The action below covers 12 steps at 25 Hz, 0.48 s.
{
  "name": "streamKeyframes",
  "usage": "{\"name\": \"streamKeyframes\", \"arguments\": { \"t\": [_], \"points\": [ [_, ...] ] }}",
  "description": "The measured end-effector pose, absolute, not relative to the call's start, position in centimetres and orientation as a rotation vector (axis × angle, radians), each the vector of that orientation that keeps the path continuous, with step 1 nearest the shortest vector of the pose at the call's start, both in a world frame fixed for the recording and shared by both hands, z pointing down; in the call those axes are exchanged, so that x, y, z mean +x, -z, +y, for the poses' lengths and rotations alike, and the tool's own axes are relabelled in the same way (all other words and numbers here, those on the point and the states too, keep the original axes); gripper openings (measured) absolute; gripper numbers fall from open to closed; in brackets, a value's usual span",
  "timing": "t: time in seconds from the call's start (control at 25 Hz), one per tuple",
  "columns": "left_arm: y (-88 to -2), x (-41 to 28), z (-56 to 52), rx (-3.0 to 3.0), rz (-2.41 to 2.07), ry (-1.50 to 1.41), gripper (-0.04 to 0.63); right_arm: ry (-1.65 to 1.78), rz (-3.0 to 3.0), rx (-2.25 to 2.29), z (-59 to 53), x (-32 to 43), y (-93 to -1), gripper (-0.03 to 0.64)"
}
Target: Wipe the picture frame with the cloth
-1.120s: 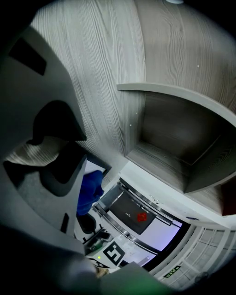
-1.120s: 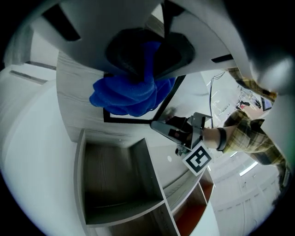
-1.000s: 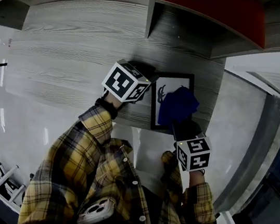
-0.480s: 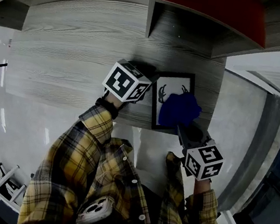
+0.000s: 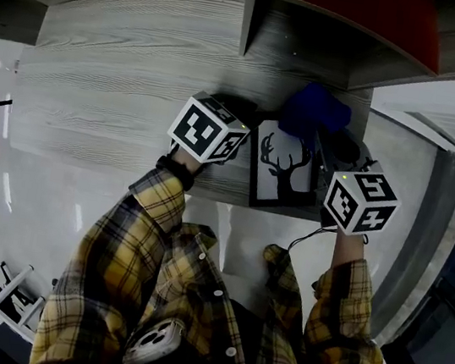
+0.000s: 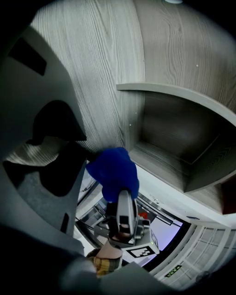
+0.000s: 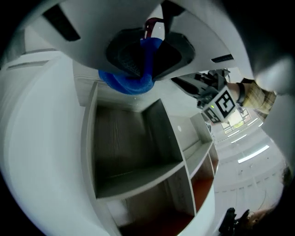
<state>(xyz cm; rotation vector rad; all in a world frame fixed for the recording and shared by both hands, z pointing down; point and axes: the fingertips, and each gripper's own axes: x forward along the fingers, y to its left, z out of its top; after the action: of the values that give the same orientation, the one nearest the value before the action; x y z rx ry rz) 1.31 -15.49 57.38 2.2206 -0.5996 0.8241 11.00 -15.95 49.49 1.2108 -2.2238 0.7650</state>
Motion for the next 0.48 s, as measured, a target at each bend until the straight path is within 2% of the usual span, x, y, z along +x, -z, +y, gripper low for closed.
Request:
{"name": "streamKeyframes", "arguments": {
  "t": [0.2, 0.48],
  "points": [
    [-57.4, 1.4, -15.4, 2.224, -0.603, -0.824, 0.086, -0.783, -2.079, 1.168, -15.5, 11.9, -55.6, 0.049],
    [-57.5, 1.3, -15.6, 2.222, -0.605, -0.824, 0.086, -0.827, -2.061, 1.119, -12.6, 12.3, -56.0, 0.048]
  ]
}}
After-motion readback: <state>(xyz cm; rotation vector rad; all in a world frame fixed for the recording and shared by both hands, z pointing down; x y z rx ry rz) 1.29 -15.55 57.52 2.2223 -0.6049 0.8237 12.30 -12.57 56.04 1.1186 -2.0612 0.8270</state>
